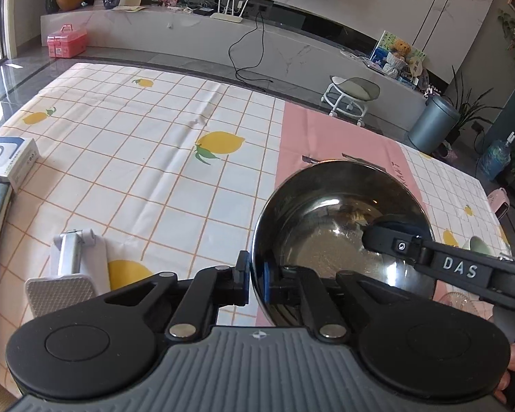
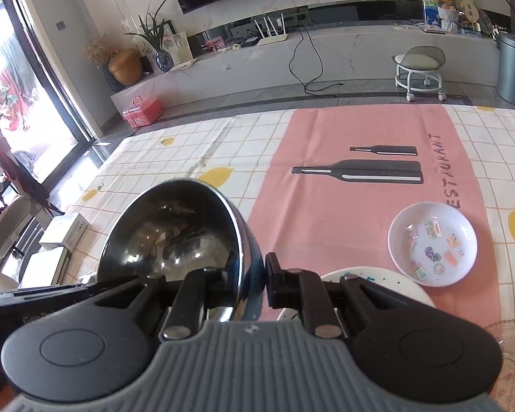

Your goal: Organize plates and bowls

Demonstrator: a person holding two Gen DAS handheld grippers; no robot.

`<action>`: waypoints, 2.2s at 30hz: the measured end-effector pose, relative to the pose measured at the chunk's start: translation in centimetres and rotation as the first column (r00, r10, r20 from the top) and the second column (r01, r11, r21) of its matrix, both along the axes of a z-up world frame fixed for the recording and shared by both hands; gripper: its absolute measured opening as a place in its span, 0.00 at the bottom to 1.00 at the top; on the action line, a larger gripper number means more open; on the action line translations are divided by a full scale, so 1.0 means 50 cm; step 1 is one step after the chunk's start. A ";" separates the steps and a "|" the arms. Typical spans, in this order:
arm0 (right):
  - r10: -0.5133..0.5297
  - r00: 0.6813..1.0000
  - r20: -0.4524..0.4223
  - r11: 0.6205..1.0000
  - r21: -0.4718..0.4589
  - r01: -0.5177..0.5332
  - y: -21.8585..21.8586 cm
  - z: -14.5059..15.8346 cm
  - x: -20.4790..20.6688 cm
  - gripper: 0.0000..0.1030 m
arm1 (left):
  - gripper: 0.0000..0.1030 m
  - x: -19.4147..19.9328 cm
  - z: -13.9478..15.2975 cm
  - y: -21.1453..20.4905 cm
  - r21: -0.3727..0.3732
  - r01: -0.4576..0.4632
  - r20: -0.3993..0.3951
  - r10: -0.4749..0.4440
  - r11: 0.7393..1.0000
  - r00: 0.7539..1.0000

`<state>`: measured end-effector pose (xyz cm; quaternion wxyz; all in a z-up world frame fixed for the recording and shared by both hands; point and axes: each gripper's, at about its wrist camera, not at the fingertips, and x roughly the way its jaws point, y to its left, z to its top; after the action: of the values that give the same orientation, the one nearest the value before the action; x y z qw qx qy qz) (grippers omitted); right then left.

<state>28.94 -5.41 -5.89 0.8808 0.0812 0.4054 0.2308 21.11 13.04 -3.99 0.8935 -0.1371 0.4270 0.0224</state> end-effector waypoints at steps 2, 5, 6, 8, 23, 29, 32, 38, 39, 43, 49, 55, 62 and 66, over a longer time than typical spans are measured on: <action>0.009 1.000 -0.005 1.000 0.011 -0.009 0.001 0.011 -0.018 0.14 | 0.09 -0.014 0.003 0.000 -0.003 -0.007 -0.026 0.007 1.000 1.000; 0.005 1.000 -0.005 1.000 0.011 -0.005 0.001 0.016 -0.042 0.13 | 0.08 -0.027 0.010 0.001 0.001 0.001 -0.037 -0.001 1.000 0.999; 0.000 1.000 -0.015 1.000 0.017 0.001 -0.001 0.015 -0.046 0.13 | 0.08 -0.028 0.011 0.003 -0.006 0.006 -0.050 -0.007 1.000 0.999; -0.009 0.999 -0.040 1.000 0.024 0.010 -0.008 0.009 -0.057 0.13 | 0.07 -0.032 0.009 0.008 -0.033 0.013 -0.086 -0.015 0.999 0.996; 0.017 0.986 -0.167 1.000 0.014 -0.015 -0.042 -0.040 -0.185 0.15 | 0.05 -0.114 -0.033 0.021 -0.122 0.087 -0.165 -0.107 0.989 0.981; 0.019 0.969 -0.245 1.000 0.023 -0.014 -0.055 -0.081 -0.205 0.15 | 0.06 -0.110 -0.054 0.008 -0.091 0.118 -0.203 -0.134 0.989 0.970; 0.018 0.964 -0.264 1.000 0.027 -0.011 -0.058 -0.092 -0.202 0.15 | 0.07 -0.108 -0.061 0.006 -0.092 0.124 -0.200 -0.140 0.988 0.970; 0.014 0.966 -0.258 1.000 0.021 -0.009 -0.062 -0.102 -0.202 0.14 | 0.07 -0.099 -0.071 0.003 -0.097 0.122 -0.219 -0.141 0.988 0.965; 0.016 0.965 -0.260 1.000 0.020 -0.011 -0.062 -0.105 -0.203 0.14 | 0.07 -0.099 -0.071 0.003 -0.099 0.121 -0.221 -0.140 0.988 0.965; 0.023 0.964 -0.265 1.000 0.021 -0.018 -0.062 -0.109 -0.204 0.15 | 0.07 -0.097 -0.073 0.006 -0.106 0.128 -0.227 -0.150 0.986 0.962; 0.012 0.966 -0.259 1.000 0.021 -0.007 -0.061 -0.111 -0.203 0.16 | 0.08 -0.092 -0.077 0.006 -0.104 0.133 -0.230 -0.153 0.986 0.961; 0.002 0.975 -0.223 1.000 -0.023 -0.007 -0.052 -0.105 -0.209 0.20 | 0.15 -0.095 -0.075 -0.004 -0.053 0.142 -0.222 -0.150 0.988 0.963; 0.008 0.987 -0.159 0.996 -0.082 -0.021 -0.041 -0.092 -0.220 0.38 | 0.48 -0.102 -0.064 -0.034 0.090 0.144 -0.162 -0.128 0.985 0.978; 0.010 0.993 -0.119 0.994 -0.109 -0.023 -0.036 -0.083 -0.226 0.60 | 0.64 -0.109 -0.049 -0.035 0.089 0.137 -0.097 -0.128 0.987 0.987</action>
<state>17.62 -7.22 -10.03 0.8564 0.0425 0.4698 0.2100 15.66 11.30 -6.46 0.8782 -0.0642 0.4739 -0.0105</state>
